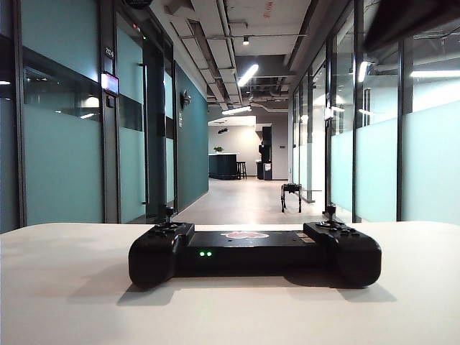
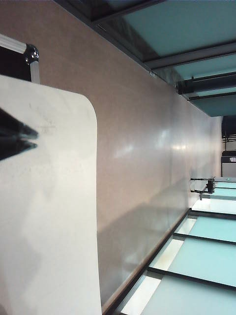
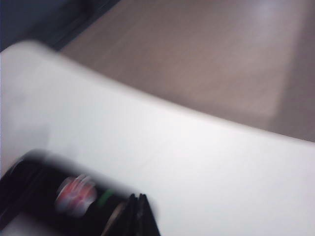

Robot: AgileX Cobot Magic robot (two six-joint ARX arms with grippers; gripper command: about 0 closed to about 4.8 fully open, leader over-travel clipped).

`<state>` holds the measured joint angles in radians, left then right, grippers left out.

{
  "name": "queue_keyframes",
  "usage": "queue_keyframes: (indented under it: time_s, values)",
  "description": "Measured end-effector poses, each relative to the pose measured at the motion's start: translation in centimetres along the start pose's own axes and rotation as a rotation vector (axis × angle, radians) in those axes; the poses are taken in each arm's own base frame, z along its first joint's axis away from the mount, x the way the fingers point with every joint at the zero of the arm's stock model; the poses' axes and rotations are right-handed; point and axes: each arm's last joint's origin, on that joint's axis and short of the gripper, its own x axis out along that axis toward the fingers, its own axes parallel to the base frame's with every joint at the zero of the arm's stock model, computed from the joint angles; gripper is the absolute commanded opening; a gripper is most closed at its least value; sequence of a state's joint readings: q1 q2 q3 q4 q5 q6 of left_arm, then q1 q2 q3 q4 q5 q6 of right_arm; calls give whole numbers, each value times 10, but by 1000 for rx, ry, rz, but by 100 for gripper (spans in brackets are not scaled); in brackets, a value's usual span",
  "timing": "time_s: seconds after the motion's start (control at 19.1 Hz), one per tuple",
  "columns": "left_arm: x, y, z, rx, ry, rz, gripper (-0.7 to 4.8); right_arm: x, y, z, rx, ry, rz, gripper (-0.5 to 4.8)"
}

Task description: Push the left joystick on the remote control sitting on the white table forward to make the robot dog walk in a straight line until it approaches the door.

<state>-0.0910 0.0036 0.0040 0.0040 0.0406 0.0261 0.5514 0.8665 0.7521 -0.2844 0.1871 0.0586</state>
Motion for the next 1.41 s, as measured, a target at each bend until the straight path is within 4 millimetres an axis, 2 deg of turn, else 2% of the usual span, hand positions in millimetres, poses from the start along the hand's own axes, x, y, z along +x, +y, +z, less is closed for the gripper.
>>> queue_keyframes:
  time_s: [0.21,0.26,0.47,0.78,1.2,1.41]
  values:
    - [0,0,0,0,0,0,-5,-8,-19,-28,10,-220,-78,-1]
    - [0,0,0,0,0,0,-5,-10,-21,-34,12,-241,-89,0]
    - [0,0,0,0,1,0,-5,-27,-41,-82,29,-302,-220,0]
    - [0,0,0,0,0,0,-5,-48,-56,-125,43,-465,-376,0]
    - [0,0,0,0,0,0,-5,-37,-60,-154,42,-442,-389,0]
    - [0,0,0,0,0,0,-5,-37,-60,-154,42,-443,-388,0]
